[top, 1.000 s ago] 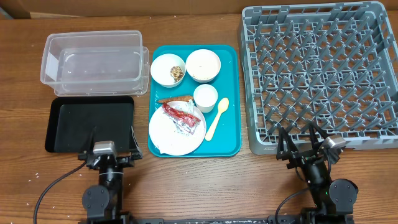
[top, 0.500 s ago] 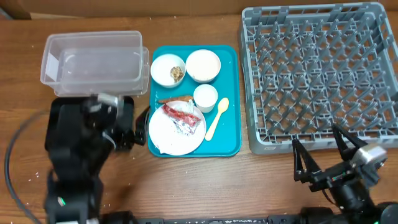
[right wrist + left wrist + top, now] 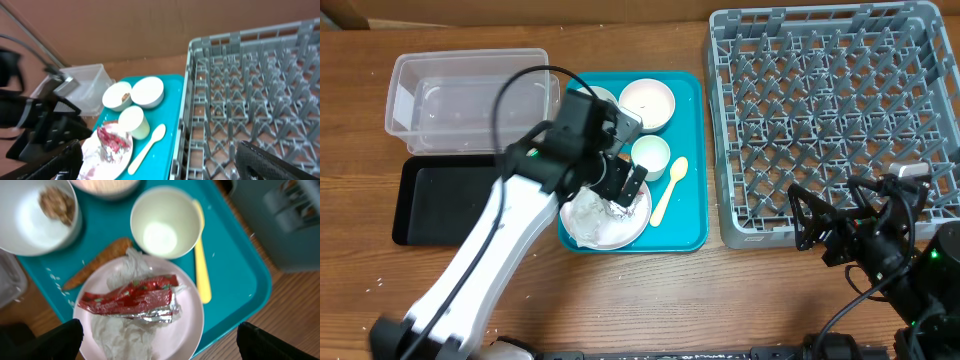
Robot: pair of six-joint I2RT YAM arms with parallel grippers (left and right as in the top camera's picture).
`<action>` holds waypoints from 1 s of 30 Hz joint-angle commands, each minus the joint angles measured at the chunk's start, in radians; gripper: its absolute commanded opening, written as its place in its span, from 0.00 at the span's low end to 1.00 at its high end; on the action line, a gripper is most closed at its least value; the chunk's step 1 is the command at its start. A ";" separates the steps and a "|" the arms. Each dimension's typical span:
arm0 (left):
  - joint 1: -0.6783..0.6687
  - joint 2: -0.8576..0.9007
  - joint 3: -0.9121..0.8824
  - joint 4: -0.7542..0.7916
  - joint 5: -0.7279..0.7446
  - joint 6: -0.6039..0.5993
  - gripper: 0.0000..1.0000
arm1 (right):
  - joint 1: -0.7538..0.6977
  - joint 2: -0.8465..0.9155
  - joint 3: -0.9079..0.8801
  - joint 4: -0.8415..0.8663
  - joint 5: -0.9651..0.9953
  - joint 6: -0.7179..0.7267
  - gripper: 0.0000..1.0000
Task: Sort waste into correct bins and load items into the dishwasher
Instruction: 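Reach the left gripper to the red wrapper and foil on the plate and grasp, then carry the wrapper and foil with the left gripper into the clear bin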
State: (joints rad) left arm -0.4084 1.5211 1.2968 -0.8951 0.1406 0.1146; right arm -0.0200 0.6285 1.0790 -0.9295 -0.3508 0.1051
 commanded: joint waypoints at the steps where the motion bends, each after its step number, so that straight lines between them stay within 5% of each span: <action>1: 0.006 0.095 0.015 -0.026 -0.063 -0.127 1.00 | -0.004 -0.010 0.026 -0.011 0.005 -0.001 1.00; 4: 0.011 0.175 0.009 -0.048 -0.172 -0.465 1.00 | -0.004 -0.010 0.026 -0.013 0.005 -0.001 1.00; 8: 0.008 0.238 -0.033 0.004 -0.268 -0.747 0.98 | -0.004 -0.010 0.026 -0.024 0.005 -0.001 1.00; 13: 0.010 0.303 -0.088 0.078 -0.322 -0.953 0.93 | -0.004 -0.010 0.026 -0.049 0.006 -0.001 1.00; 18: 0.009 0.376 -0.124 0.171 -0.243 -0.967 0.91 | -0.004 -0.010 0.026 -0.053 0.006 -0.001 1.00; 21: 0.009 0.420 -0.124 0.180 -0.245 -0.967 0.76 | -0.004 -0.010 0.026 -0.053 0.006 -0.002 1.00; 23: 0.009 0.451 -0.124 0.185 -0.244 -0.964 0.37 | -0.004 -0.010 0.026 -0.053 0.006 -0.001 1.00; 25: 0.009 0.471 -0.124 0.193 -0.244 -0.945 0.11 | -0.004 -0.010 0.026 -0.053 0.006 -0.001 1.00; 26: 0.009 0.478 -0.124 0.194 -0.244 -0.940 0.04 | -0.004 -0.010 0.026 -0.053 0.006 -0.001 1.00; 30: 0.009 0.475 -0.113 0.192 -0.237 -0.865 0.04 | -0.004 -0.010 0.026 -0.053 0.006 -0.001 1.00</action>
State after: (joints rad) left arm -0.4053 1.9194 1.2068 -0.7010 -0.1051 -0.8154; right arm -0.0196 0.6266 1.0790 -0.9871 -0.3511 0.1043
